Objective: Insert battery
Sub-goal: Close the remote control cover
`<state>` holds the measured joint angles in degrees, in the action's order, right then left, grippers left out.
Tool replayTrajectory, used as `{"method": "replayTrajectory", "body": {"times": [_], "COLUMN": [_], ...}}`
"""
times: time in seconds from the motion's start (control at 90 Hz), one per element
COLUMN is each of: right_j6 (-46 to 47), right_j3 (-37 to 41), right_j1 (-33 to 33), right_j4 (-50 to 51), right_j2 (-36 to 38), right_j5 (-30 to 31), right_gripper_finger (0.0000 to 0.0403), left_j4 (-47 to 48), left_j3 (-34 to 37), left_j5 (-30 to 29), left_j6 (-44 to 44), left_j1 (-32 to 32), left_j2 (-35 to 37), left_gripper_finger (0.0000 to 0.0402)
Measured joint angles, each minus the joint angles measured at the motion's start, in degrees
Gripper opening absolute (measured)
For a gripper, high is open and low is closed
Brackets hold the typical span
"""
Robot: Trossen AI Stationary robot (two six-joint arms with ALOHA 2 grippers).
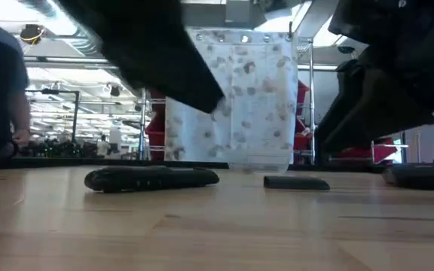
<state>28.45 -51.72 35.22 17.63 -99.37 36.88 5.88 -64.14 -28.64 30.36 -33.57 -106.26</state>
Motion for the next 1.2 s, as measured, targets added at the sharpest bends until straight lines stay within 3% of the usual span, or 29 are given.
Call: {"method": "replayTrajectory", "body": {"times": [0.133, 0.367, 0.567, 0.789, 0.978, 1.2], "right_j6": [-1.73, -1.71, -1.88, -1.81, -9.92, -15.63], "right_j3": [0.59, 2.41, 6.98, 8.5, 8.44, 8.44], "right_j1": [0.0, 0.0, 0.07, 0.07, 0.07, 0.07], "right_j4": [-1.42, -3.72, -16.35, -20.99, -37.9, -38.55], "right_j2": [-0.3, -0.52, -0.55, -0.57, -0.39, 2.49], "right_j5": [-1.0, -1.19, -2.54, -3.01, -3.3, -3.85], "right_gripper_finger": [0.0184, 0.0184, 0.0184, 0.0184, 0.0184, 0.0184], "left_j4": [6.09, 21.58, 31.2, 33.33, 31.78, 13.24], "left_j3": [0.05, -0.15, -0.15, -0.89, -5.22, -5.77], "left_j5": [1.59, -3.94, -7.45, -6.63, -7.25, -13.36], "left_j6": [7.64, 18.77, 23.61, 26.34, 29.44, 18.44], "left_j1": [-2.61, -3.61, -3.72, -5.09, -6.8, -5.35], "left_j2": [-2.25, -4.54, -4.59, -4.44, -3.75, -3.81], "left_gripper_finger": [0.0129, 0.0129, 0.0129, 0.0129, 0.0129, 0.0129]}}
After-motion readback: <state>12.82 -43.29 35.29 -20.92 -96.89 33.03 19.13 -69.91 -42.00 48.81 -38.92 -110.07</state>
